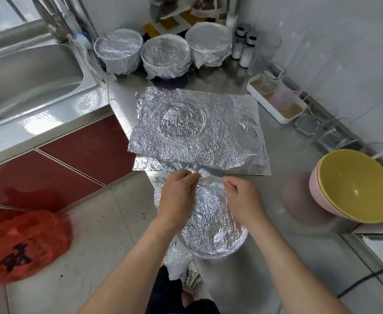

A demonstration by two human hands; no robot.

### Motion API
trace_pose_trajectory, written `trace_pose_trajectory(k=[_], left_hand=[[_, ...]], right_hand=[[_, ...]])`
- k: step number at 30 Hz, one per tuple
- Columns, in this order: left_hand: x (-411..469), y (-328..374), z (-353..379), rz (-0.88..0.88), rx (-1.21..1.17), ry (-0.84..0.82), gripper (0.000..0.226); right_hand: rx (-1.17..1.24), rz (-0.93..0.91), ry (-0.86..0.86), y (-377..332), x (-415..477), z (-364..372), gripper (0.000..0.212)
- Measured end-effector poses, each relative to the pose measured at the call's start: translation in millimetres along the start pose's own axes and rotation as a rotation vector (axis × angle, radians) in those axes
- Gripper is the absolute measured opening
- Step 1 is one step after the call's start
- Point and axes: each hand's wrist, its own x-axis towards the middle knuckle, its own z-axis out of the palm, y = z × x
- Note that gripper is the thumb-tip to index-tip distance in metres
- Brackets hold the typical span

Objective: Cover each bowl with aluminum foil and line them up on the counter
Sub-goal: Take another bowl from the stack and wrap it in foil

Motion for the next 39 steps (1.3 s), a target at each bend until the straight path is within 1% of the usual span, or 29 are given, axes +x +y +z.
trace_pose_trajectory(k=[2,4,5,8,10,13,16,22,25,28,31,34,36,39], left_hand=[[3,1,-2,0.034,-0.004,-0.012,0.017],[9,3,-3,0.075,-0.004,-0.028,0.017],[11,5,-2,0.099,0.003,-0.037,0.017],[15,12,2,0.132,0.015,-0.045,0.020],[15,15,5,0.125,0.013,-0.036,0.023],[13,16,10,0.097,0.010,-0.014,0.016],[12,15,13,0.083,-0.003,-0.001,0.013],[14,14,13,0.093,-0.005,-0.042,0.015],[12,18,7,0.108,0.053,-0.029,0.024],[1,17,-1,0.055,0.123,0.014,0.028],[-20,10,-1,0.005,0.165,0.013,0.034],[-35,5,6,0.037,0.203,-0.013,0.044],[-40,4,11,0.052,0.247,-0.017,0.046],[-43,4,12,0.035,0.282,-0.033,0.049]], right_hand=[[0.021,0.019,-0.061,0,-1,-4,0.020],[0.062,0.065,-0.117,-2,1,-10,0.035],[0.074,0.070,-0.132,-3,2,-11,0.039],[0.027,0.033,-0.137,-4,8,-12,0.040],[0.014,0.021,-0.117,-5,10,-11,0.036],[-0.003,-0.010,-0.063,-4,11,-8,0.032],[-0.005,-0.030,-0.033,-3,10,-4,0.030],[-0.014,-0.049,0.041,-2,5,1,0.026],[-0.029,-0.023,0.103,-1,1,2,0.026],[-0.022,0.055,0.182,2,-4,0,0.029],[-0.073,0.061,0.125,-1,-10,-3,0.037],[-0.181,-0.015,0.069,-5,-6,-2,0.040],[-0.208,-0.039,0.071,-6,0,1,0.036],[-0.236,-0.050,0.122,-7,-1,5,0.031]])
